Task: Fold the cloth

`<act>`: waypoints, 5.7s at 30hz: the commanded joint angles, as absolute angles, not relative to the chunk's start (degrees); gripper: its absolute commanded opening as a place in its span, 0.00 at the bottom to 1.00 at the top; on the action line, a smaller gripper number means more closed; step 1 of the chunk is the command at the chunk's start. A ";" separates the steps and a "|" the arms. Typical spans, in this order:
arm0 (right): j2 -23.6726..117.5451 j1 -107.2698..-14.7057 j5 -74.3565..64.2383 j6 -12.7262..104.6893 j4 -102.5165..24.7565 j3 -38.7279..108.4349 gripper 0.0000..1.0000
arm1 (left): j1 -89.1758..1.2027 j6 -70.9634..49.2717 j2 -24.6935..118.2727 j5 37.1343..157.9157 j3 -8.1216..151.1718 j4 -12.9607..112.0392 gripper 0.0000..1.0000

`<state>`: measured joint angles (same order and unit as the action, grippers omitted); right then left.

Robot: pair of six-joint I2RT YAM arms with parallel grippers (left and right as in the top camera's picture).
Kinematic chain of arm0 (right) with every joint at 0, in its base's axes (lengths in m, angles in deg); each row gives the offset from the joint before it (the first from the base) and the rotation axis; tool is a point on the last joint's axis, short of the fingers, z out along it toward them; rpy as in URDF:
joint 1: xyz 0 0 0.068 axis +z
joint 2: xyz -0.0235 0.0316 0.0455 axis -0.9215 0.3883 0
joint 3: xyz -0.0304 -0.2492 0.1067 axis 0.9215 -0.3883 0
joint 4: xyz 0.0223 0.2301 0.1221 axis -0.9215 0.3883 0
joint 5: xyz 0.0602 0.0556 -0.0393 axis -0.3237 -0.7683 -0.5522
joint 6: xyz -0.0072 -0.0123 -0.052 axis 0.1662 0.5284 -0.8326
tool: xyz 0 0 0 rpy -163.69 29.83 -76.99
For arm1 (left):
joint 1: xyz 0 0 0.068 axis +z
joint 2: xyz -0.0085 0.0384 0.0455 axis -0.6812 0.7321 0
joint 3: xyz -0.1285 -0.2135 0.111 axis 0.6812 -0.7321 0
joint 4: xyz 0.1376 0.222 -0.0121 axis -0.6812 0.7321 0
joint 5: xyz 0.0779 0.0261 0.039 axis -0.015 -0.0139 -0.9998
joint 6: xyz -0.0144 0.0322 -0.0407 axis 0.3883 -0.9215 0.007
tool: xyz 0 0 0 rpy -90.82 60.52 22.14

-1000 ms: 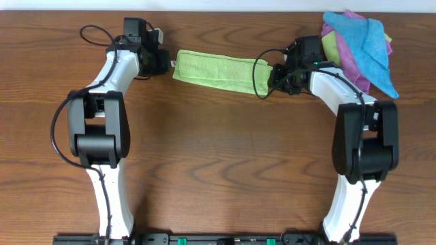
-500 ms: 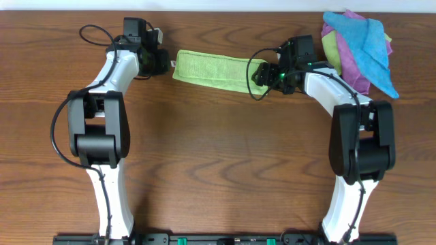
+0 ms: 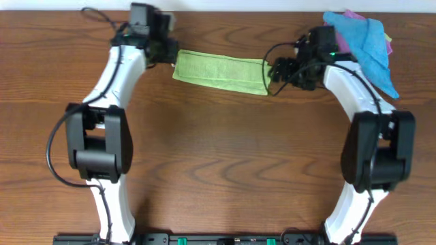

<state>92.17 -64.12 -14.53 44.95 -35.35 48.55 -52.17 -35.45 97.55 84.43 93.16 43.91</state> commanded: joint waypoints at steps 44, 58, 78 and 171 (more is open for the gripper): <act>87.97 -67.86 -6.27 43.12 -27.28 49.62 0.94 | -55.91 -38.29 111.63 64.11 93.69 52.28 0.06; 96.17 -65.92 -26.58 42.35 -36.92 49.18 0.95 | -55.65 -38.24 111.63 64.17 93.69 54.34 0.06; 109.98 -64.74 -42.58 47.64 -46.41 49.18 0.94 | -55.67 -38.22 111.63 65.50 93.69 52.85 0.06; 100.52 -47.25 -23.41 53.04 -55.20 57.77 0.02 | -55.38 -30.38 103.56 74.01 101.25 54.47 0.06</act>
<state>101.24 -48.43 -23.93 53.98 -55.00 57.03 -55.54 -31.73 108.26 72.98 98.85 53.97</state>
